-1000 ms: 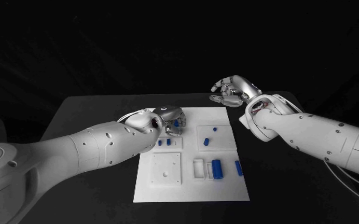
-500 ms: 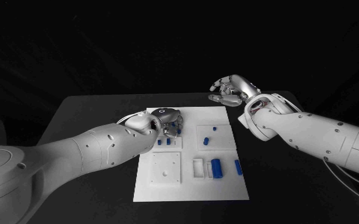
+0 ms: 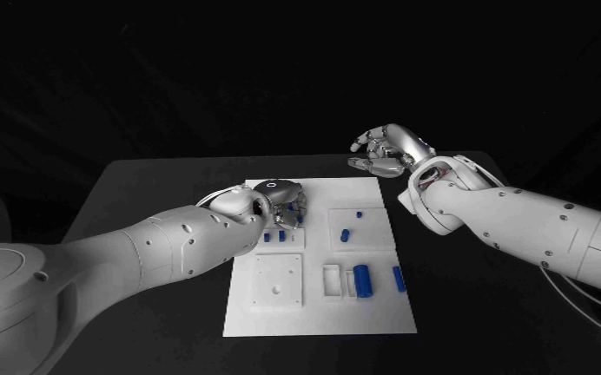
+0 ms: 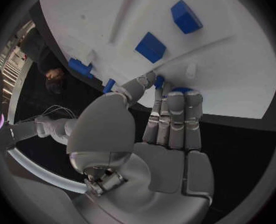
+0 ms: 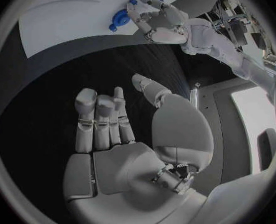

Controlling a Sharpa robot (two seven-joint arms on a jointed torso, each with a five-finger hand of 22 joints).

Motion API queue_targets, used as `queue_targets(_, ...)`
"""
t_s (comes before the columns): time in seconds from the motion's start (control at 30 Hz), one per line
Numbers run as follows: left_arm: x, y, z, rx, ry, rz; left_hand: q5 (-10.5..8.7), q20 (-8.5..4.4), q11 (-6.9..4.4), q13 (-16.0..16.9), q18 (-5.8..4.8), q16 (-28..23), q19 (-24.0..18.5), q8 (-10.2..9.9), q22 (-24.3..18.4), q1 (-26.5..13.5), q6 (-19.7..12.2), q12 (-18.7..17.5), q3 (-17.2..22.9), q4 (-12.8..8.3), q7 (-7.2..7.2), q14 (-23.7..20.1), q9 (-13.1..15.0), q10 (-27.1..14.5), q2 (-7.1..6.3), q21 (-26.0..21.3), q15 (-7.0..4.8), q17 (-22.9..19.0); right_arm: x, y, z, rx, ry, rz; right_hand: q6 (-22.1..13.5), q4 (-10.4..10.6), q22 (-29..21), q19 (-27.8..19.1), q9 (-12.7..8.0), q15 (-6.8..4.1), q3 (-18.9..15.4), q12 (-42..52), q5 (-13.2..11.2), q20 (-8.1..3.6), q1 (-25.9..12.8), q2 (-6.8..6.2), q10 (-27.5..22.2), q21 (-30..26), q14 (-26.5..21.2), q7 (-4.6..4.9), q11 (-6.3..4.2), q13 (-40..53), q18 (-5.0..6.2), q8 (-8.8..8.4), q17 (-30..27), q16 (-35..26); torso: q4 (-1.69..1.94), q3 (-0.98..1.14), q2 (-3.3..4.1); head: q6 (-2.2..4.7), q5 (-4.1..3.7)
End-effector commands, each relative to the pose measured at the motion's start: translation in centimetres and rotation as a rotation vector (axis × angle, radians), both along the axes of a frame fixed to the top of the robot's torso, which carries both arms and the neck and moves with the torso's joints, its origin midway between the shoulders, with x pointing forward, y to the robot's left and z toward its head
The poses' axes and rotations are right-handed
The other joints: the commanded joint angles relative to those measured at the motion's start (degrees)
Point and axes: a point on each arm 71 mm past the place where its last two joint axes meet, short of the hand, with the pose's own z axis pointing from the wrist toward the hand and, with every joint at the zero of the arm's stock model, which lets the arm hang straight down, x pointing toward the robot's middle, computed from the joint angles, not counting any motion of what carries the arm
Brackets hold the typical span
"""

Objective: Assemble the parts on the task board

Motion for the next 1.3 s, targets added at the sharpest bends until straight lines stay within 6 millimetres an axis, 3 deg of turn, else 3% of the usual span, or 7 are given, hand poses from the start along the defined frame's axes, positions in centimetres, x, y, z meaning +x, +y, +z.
queue_targets(0.03, -0.2, -0.2, -0.6, 0.009, 0.038, -0.011, -0.14, -0.17, 0.50, 0.0, 4.58, 0.3, 0.2, 0.4, 0.1, 0.0, 0.4, -0.1, -0.2, 0.1, 0.05, 0.5, -0.1, 1.1, 0.61, 0.4, -0.08, 0.1, -0.1, 0.3, 0.0, -0.011, -0.003, 0.020, 0.0, -0.1, 1.0, 0.0, 0.0, 0.28, -0.3, 0.3, 0.3, -0.46, -0.4, 0.32, -0.2, -0.3, 0.0, 0.28, -0.02, -0.1, 4.87, -0.32, 0.1, -0.3, 0.01, 0.00, 0.00, 0.02, -0.03)
queue_targets(0.33, -0.4, -0.5, -1.4, 0.012, 0.056, -0.016, -0.69, -0.59, -0.30, 0.3, 4.46, 1.0, 0.4, 1.4, 0.2, -0.4, 2.1, -0.1, -0.3, 0.3, -0.63, 1.3, -0.4, 3.1, 1.62, 0.5, -0.83, 0.0, -0.1, 0.4, 0.0, -0.013, -0.004, 0.025, 0.0, -0.1, 1.0, 0.0, 0.0, 0.27, -0.3, 0.3, 0.3, -0.47, -0.4, 0.40, -0.2, -0.3, 0.1, 0.26, -0.04, -0.1, 4.87, -0.29, 0.1, -0.3, -0.07, -0.07, 0.06, -0.05, -0.04)
queue_targets(0.77, -0.2, -0.1, -1.7, 0.025, 0.068, 0.002, -0.56, -1.18, -0.63, 0.5, 4.43, 1.3, 1.1, 2.2, 0.2, 0.0, 3.3, -0.4, -0.1, -0.2, -1.11, 2.2, -0.9, 4.8, 2.56, 0.7, -1.17, -0.2, -0.1, 0.5, 0.0, -0.014, -0.005, 0.027, 0.1, -0.1, 1.0, 0.1, 0.0, 0.24, -0.3, 0.3, 0.3, -0.49, -0.3, 0.50, -0.1, -0.3, 0.1, 0.23, -0.07, -0.1, 4.87, -0.24, 0.1, -0.3, 0.05, -0.04, 0.01, -0.39, -0.22)
queue_targets(1.3, -0.2, 0.1, -1.5, 0.002, 0.018, -0.002, -0.32, -2.26, -2.32, 1.4, 4.15, 2.2, 2.6, 4.5, 0.3, 1.6, 7.1, -0.2, 1.1, -1.7, -2.41, 4.3, -1.0, 9.8, 4.07, 1.3, -2.83, -0.5, -0.1, 0.6, 0.0, -0.013, -0.007, 0.029, 0.2, 0.0, 1.0, 0.1, 0.1, 0.22, -0.3, 0.4, 0.3, -0.50, -0.3, 0.53, 0.0, -0.3, 0.1, 0.20, -0.09, -0.1, 4.87, -0.20, 0.1, -0.3, 0.07, -0.08, -0.02, -0.34, -0.14)
